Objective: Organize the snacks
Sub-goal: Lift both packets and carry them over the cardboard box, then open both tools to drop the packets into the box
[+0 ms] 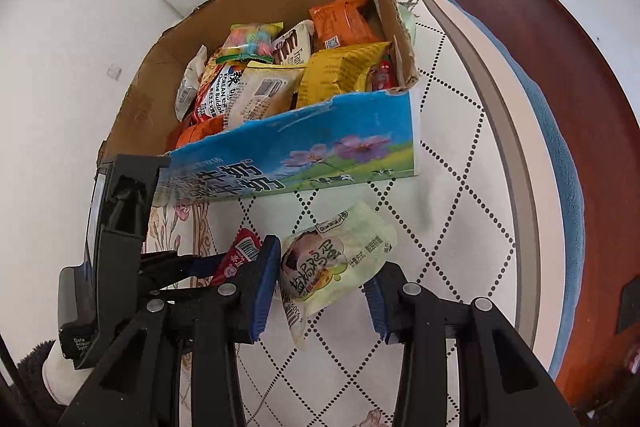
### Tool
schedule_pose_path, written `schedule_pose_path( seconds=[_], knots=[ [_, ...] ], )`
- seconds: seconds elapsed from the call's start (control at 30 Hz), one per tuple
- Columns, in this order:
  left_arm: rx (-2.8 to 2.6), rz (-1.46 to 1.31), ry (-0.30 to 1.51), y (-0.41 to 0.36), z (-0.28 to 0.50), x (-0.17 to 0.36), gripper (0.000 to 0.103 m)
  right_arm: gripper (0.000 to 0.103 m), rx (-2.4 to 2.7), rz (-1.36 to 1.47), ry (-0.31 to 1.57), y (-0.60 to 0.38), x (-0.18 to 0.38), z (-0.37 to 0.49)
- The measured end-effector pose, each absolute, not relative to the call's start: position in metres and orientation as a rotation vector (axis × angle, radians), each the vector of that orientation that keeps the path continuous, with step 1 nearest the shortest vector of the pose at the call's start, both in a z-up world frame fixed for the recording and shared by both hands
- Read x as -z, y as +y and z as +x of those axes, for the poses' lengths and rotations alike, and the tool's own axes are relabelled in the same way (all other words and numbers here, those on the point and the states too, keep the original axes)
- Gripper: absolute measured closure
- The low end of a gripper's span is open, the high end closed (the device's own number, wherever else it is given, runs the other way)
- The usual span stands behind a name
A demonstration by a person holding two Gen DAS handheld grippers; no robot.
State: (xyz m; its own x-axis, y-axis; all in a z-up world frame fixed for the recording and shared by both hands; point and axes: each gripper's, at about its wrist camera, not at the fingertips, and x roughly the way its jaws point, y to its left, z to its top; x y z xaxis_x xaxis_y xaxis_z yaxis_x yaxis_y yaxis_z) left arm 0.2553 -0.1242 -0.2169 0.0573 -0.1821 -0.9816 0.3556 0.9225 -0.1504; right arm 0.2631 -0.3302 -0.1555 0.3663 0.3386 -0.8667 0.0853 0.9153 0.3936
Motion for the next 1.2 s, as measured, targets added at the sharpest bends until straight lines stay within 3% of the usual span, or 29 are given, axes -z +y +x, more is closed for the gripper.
schedule_pose_path(
  seconds=[0.13, 0.27, 0.47, 0.77, 0.8, 0.83, 0.87, 0.9, 0.93, 1.2],
  knots=[
    [0.418, 0.061, 1.423, -0.107, 0.246, 0.191, 0.066, 0.06, -0.178, 0.396, 1.159, -0.334, 0.137, 0.263],
    [0.464, -0.013, 1.334, -0.09, 0.248, 0.13, 0.065, 0.06, -0.21, 0.395, 1.104, -0.337, 0.102, 0.273],
    [0.364, -0.016, 1.199, -0.065, 0.311, 0.06, 0.065, 0.06, -0.2, 0.322, 1.041, -0.332, 0.063, 0.334],
    [0.178, -0.058, 1.326, -0.033, 0.446, 0.093, 0.064, 0.059, -0.127, 0.297, 1.178, -0.323, 0.095, 0.45],
    [0.161, -0.057, 1.345, -0.031, 0.453, 0.099, 0.062, 0.056, -0.112, 0.293, 1.197, -0.323, 0.098, 0.456],
    [0.137, -0.042, 1.363, -0.031, 0.46, 0.105, 0.051, 0.042, -0.104, 0.283, 1.212, -0.32, 0.102, 0.463],
    [0.125, -0.028, 1.376, -0.031, 0.465, 0.109, 0.037, 0.015, -0.104, 0.275, 1.222, -0.318, 0.105, 0.468],
    [0.12, -0.024, 1.38, -0.031, 0.465, 0.114, 0.029, 0.005, -0.099, 0.267, 1.237, -0.315, 0.108, 0.472],
    [0.116, -0.021, 1.375, -0.031, 0.464, 0.116, 0.022, 0.004, -0.102, 0.268, 1.241, -0.313, 0.112, 0.473],
    [0.113, -0.019, 1.337, -0.037, 0.454, 0.128, 0.022, 0.004, -0.089, 0.201, 1.267, -0.297, 0.117, 0.472]
  ],
)
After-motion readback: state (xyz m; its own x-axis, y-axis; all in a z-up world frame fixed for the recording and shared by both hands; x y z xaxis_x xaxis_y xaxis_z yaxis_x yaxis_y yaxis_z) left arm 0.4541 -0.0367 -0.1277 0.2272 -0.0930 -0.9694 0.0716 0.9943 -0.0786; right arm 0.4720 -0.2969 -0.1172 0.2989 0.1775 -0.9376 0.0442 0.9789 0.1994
